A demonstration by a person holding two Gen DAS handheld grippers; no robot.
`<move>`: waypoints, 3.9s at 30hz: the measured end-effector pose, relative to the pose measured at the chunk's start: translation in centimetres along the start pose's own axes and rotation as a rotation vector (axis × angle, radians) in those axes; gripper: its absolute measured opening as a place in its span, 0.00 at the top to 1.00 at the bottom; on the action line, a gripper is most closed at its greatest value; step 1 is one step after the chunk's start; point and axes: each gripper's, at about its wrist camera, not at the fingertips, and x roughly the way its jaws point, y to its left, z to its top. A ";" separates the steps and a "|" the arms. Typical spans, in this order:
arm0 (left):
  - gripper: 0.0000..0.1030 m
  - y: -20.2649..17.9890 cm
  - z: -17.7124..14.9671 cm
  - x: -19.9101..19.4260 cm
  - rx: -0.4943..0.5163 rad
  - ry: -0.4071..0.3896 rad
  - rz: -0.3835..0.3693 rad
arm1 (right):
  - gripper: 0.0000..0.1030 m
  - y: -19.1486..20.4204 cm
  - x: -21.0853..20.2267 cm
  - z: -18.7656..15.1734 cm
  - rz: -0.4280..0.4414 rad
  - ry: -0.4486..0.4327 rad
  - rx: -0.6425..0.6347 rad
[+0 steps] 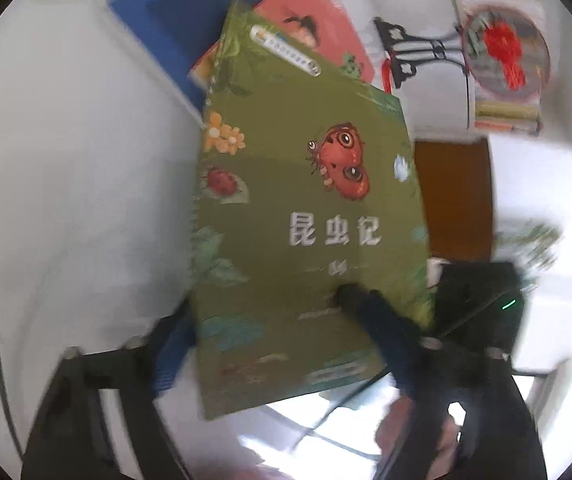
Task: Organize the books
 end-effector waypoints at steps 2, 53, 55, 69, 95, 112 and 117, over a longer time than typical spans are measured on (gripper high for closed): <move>0.57 -1.2 -0.4 -1.0 0.090 -0.057 0.064 | 0.94 0.4 -0.7 0.2 -0.035 -0.024 -0.040; 0.69 0.0 9.2 -17.2 0.241 -0.306 0.071 | 0.89 18.7 3.5 2.0 -0.277 -0.280 -0.415; 0.69 1.4 10.3 -18.7 0.238 -0.313 0.074 | 0.89 20.1 5.4 2.3 -0.274 -0.278 -0.417; 0.69 9.0 17.5 -24.2 0.240 -0.295 0.156 | 0.88 26.1 17.7 4.8 -0.252 -0.335 -0.379; 0.64 9.2 18.8 -27.4 0.212 -0.415 0.412 | 0.50 21.3 15.7 3.9 -0.429 -0.126 -0.071; 0.16 -5.7 15.6 -6.9 0.426 -0.178 0.400 | 0.45 6.7 -3.0 5.3 -0.580 -0.424 -0.072; 0.17 -6.2 13.7 0.2 0.448 -0.082 0.416 | 0.45 1.8 -2.6 7.0 -0.518 -0.346 -0.075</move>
